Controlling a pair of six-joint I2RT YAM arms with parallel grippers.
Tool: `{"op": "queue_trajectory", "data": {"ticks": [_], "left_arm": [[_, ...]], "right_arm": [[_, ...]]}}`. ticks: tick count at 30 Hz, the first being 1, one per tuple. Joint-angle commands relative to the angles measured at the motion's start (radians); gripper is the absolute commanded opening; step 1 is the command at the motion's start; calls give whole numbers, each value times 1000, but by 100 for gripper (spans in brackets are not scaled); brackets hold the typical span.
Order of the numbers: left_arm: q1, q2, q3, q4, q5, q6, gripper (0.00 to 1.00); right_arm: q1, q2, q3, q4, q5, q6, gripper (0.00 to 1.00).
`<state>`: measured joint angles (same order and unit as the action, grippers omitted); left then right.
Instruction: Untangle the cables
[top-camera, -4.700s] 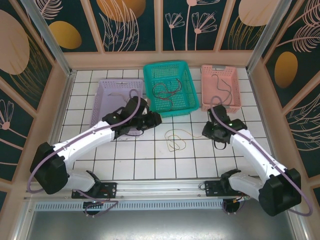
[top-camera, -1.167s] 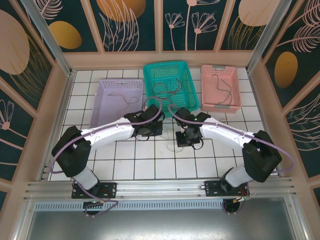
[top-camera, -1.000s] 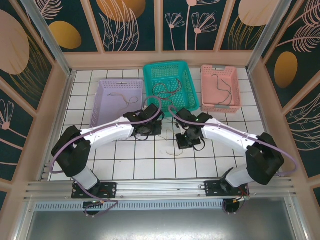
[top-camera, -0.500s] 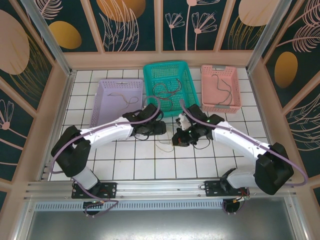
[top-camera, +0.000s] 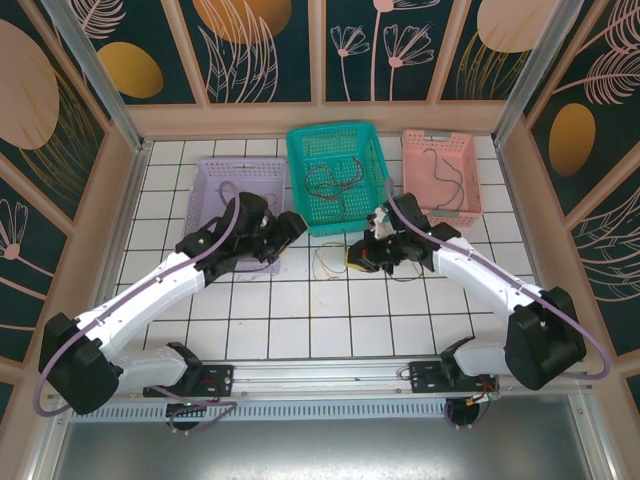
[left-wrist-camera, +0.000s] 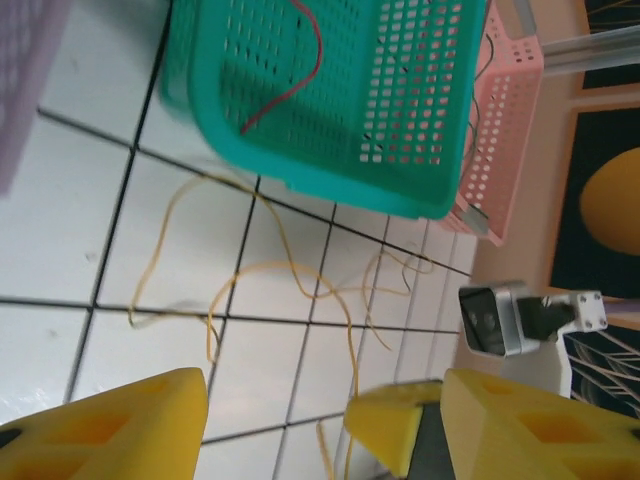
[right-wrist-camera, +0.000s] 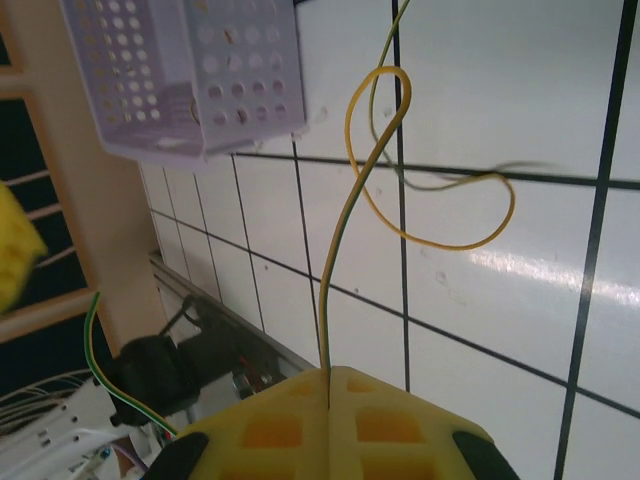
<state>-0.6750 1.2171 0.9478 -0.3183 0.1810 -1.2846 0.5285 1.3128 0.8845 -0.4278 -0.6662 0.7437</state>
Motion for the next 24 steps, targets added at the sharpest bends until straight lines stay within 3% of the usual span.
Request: {"op": "queue_trajectory", "data": {"ticks": [1, 7, 14, 21, 24], "left_arm": [[-6, -3, -55, 165, 103, -183, 62], [-39, 35, -32, 173, 100, -207, 62], [-64, 85, -26, 191, 124, -214, 48], [-64, 139, 17, 115, 121, -165, 42], [-65, 149, 18, 148, 104, -172, 31]], "right_arm": [[-4, 17, -5, 65, 4, 82, 0], [-4, 38, 13, 101, 19, 127, 0], [-4, 62, 25, 139, 19, 176, 0], [-5, 87, 51, 181, 2, 220, 0], [-5, 92, 64, 175, -4, 218, 0]]}}
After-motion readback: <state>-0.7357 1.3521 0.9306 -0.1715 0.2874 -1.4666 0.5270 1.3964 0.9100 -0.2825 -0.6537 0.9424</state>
